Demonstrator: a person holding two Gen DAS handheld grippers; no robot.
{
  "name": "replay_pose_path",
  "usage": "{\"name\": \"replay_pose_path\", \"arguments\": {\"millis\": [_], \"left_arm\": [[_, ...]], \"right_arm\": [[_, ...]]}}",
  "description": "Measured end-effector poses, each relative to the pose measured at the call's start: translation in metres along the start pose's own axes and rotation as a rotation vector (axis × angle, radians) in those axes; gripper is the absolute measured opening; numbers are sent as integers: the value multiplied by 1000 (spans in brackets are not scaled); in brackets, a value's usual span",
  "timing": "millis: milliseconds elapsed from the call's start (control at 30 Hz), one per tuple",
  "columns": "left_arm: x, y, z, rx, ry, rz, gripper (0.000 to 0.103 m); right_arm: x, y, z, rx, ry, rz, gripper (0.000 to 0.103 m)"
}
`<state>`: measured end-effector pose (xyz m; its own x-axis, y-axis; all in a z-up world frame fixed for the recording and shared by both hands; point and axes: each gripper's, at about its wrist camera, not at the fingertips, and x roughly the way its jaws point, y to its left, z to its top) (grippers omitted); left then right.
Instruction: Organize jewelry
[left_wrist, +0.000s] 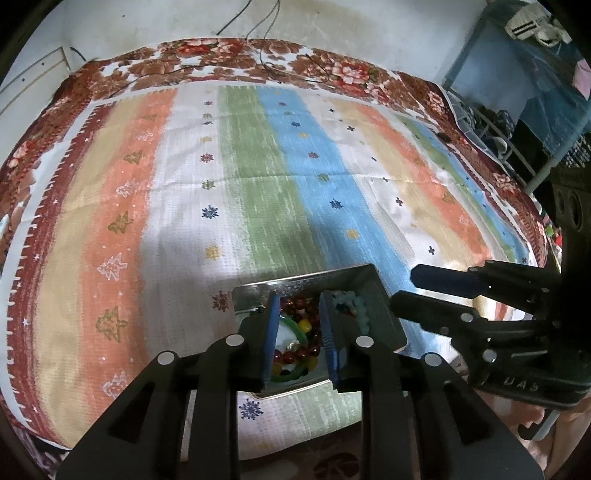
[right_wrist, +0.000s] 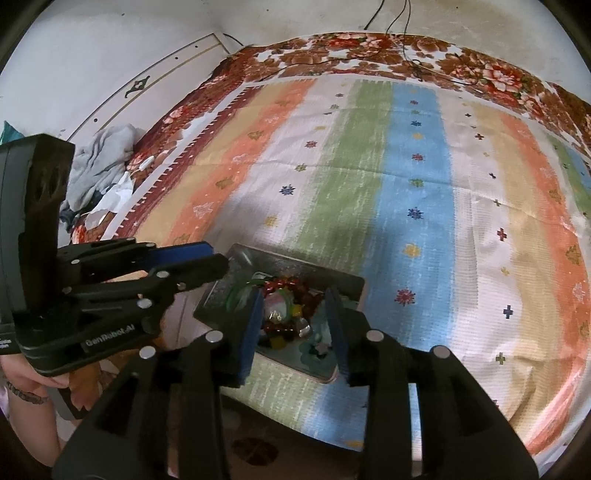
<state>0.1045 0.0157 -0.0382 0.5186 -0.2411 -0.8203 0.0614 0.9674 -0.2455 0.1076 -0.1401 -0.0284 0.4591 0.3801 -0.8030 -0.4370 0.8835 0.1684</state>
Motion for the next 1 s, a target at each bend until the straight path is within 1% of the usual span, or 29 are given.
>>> {"name": "replay_pose_path", "arguments": {"millis": [67,133,200,267,300,367,400,433,467,533,600,667,767,833,900,1000], "left_arm": [[-3,5,2,-15,-8,3,24],[-6,9,3,-25,-14,-5,28],[-9,10,3,-22,-23,-9,33],[-13,9,3,-15,-32,-12,45],[-14,7,2,-10,-37,-14,47],[-16,3,1,7,-48,-16,59],[-18,1,-1,17,-55,-14,61],[-19,-2,-2,28,-58,-12,66],[-20,-5,-4,48,-65,-12,74],[-24,-10,-8,69,-82,-6,83],[-28,-11,-13,80,-97,0,86],[-30,-11,-17,75,-107,0,92],[-34,-13,-24,79,-127,5,96],[-38,-16,-31,101,-166,10,97],[-41,-19,-37,119,-199,34,97],[-44,-23,-43,127,-222,62,97]], "right_arm": [[-2,-5,0,8,-6,-11,37],[-6,-10,-1,13,-18,-23,40],[-9,-13,-2,12,-31,-31,54],[-11,-16,-4,7,-35,-37,61],[-11,-18,-5,3,-36,-46,61],[-13,-23,-8,7,-42,-55,63],[-15,-25,-9,14,-50,-56,65],[-18,-27,-10,19,-60,-54,66],[-21,-29,-12,22,-69,-52,69],[-26,-30,-15,26,-88,-49,72],[-31,-31,-19,27,-104,-46,79],[-35,-31,-22,26,-122,-49,84],[-41,-30,-28,20,-145,-57,91],[-44,-30,-33,24,-161,-58,92],[-46,-30,-38,28,-168,-59,94],[-48,-28,-43,23,-177,-67,96]]}}
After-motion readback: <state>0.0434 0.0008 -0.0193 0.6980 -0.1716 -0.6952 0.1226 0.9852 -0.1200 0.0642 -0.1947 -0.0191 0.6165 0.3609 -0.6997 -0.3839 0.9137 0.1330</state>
